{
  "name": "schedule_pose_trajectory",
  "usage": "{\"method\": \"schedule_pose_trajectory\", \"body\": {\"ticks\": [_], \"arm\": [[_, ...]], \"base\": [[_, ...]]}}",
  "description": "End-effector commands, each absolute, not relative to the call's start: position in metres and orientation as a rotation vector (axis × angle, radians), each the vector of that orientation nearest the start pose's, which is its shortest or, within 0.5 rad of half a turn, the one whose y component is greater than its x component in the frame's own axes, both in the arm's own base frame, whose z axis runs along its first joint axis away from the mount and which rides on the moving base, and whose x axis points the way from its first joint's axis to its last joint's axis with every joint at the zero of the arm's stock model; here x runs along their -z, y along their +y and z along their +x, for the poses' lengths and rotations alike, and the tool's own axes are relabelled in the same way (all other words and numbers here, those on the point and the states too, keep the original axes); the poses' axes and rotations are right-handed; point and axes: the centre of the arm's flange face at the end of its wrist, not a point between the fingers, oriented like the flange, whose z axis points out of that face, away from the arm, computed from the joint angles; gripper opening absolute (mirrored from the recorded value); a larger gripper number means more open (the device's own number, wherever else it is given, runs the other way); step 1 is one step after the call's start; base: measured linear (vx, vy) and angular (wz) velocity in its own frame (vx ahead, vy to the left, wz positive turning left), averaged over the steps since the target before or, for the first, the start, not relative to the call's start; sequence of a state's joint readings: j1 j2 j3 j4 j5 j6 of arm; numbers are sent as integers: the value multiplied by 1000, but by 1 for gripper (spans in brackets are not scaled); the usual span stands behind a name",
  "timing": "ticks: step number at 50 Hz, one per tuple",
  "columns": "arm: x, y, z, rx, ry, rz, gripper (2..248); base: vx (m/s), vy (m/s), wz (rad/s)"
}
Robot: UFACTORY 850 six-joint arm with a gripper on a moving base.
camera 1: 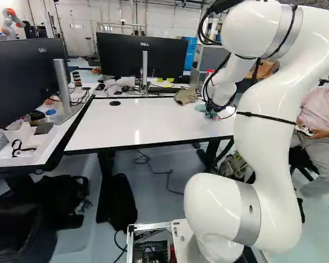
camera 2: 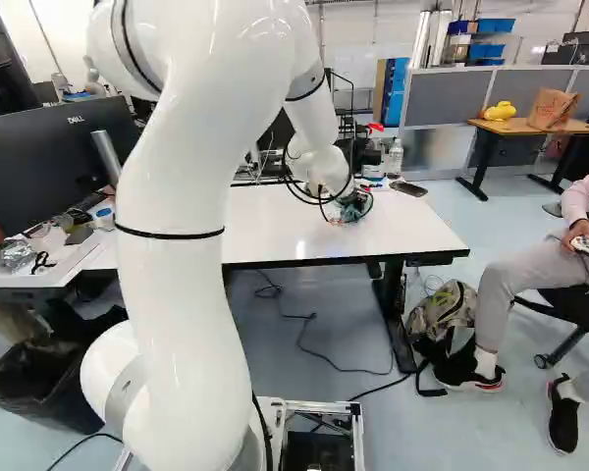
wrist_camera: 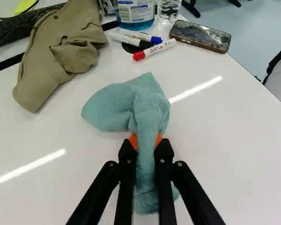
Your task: Clean the table with the green towel
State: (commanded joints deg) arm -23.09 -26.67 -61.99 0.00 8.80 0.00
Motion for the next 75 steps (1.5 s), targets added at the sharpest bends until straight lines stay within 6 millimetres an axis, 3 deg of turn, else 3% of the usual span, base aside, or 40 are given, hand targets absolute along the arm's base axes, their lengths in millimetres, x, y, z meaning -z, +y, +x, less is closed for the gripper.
{"method": "schedule_pose_trajectory", "body": {"ticks": [24,40,46,59,75], "arm": [[-384,-224,597,1248,541,-2984,50],[-385,-198,595,1234,482,-2983,50],[-386,-196,594,1236,480,-2982,50],[-400,-194,591,1266,475,-2972,50],[-422,-169,577,1294,424,-2957,50]], "base": [[0,0,0],[0,0,0],[0,0,0],[0,0,0],[0,0,0]]}}
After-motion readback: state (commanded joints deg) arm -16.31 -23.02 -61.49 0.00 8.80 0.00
